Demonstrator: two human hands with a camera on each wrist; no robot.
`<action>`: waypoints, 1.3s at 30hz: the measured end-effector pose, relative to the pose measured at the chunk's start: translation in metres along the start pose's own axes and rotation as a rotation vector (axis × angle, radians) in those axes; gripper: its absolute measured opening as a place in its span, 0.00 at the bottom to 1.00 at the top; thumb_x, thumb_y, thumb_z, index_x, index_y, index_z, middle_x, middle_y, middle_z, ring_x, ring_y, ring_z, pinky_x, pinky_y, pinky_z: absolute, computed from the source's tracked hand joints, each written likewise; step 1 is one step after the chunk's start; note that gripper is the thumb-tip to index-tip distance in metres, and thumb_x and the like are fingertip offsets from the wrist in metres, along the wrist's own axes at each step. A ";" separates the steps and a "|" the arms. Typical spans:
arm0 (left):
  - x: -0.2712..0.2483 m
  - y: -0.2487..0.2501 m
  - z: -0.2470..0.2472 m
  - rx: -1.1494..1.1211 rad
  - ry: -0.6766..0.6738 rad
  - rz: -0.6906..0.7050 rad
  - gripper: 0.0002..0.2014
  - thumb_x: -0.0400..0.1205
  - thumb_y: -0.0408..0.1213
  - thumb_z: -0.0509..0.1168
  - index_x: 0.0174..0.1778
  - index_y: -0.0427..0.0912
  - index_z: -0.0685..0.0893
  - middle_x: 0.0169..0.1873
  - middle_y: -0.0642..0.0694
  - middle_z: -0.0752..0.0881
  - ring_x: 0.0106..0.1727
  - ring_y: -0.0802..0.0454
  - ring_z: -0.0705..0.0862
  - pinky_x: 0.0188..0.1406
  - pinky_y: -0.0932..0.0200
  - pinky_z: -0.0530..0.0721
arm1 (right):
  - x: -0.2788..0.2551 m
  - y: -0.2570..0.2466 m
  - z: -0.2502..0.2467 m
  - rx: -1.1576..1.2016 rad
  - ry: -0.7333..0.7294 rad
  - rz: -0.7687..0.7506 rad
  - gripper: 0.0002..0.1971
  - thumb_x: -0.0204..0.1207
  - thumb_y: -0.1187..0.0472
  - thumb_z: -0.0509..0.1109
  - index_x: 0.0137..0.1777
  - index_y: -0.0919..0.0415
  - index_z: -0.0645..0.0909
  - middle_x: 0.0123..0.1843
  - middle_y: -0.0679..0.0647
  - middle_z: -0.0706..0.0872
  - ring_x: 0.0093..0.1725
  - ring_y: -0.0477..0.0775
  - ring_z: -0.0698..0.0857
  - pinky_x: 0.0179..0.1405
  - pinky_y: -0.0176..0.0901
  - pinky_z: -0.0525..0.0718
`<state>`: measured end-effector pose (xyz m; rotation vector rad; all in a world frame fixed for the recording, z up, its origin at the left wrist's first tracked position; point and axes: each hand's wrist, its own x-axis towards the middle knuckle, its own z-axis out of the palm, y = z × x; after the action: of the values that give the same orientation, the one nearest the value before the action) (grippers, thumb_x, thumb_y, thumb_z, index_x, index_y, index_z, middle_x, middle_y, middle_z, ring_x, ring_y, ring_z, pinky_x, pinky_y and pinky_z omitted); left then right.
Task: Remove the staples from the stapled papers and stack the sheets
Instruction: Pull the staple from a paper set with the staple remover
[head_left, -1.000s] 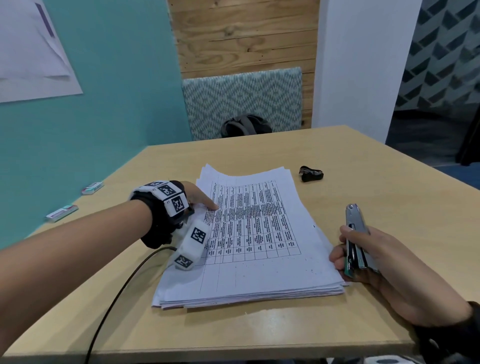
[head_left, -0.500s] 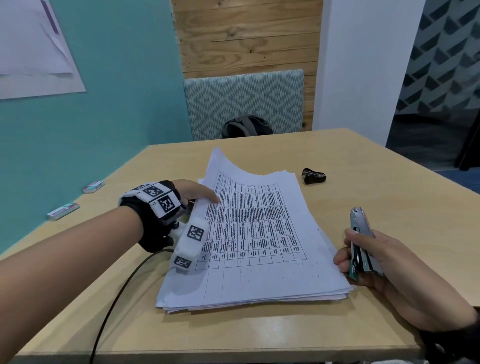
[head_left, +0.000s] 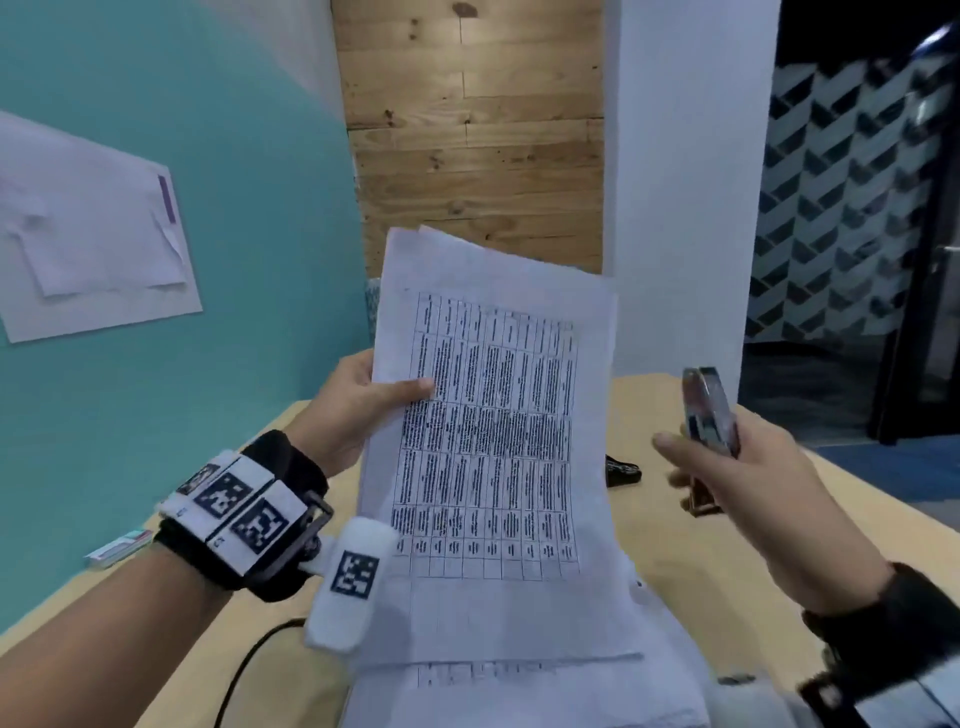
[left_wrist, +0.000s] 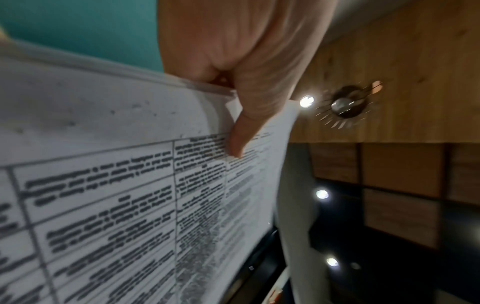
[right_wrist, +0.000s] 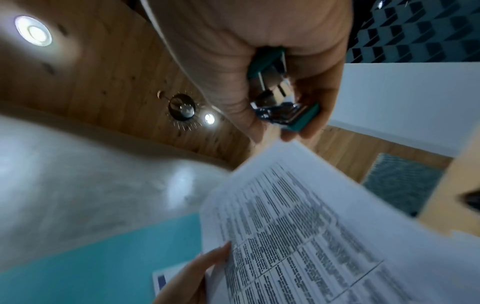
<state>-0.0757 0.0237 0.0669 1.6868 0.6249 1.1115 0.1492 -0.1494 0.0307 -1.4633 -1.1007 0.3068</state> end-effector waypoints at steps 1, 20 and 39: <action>-0.002 0.013 0.003 -0.021 0.003 0.065 0.10 0.70 0.27 0.68 0.47 0.39 0.81 0.31 0.52 0.90 0.31 0.62 0.87 0.32 0.68 0.84 | 0.013 -0.013 0.005 0.010 0.027 -0.060 0.16 0.76 0.64 0.69 0.34 0.71 0.67 0.32 0.57 0.71 0.31 0.55 0.73 0.31 0.47 0.73; -0.026 0.034 -0.006 -0.045 0.284 0.369 0.30 0.68 0.50 0.76 0.61 0.46 0.71 0.53 0.49 0.87 0.55 0.51 0.87 0.51 0.61 0.85 | 0.026 -0.038 0.046 0.039 -0.041 -0.137 0.10 0.80 0.58 0.66 0.37 0.59 0.73 0.33 0.50 0.73 0.34 0.50 0.73 0.29 0.39 0.71; -0.016 0.055 0.020 0.270 0.540 0.705 0.06 0.77 0.45 0.65 0.42 0.48 0.84 0.34 0.47 0.86 0.36 0.51 0.82 0.40 0.47 0.83 | 0.047 -0.177 0.085 0.415 -0.014 -0.696 0.10 0.82 0.53 0.61 0.41 0.55 0.72 0.35 0.55 0.84 0.33 0.50 0.84 0.36 0.44 0.87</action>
<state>-0.0699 -0.0190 0.1096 1.9031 0.5287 2.1084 0.0329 -0.0896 0.1845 -0.6572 -1.3872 0.0415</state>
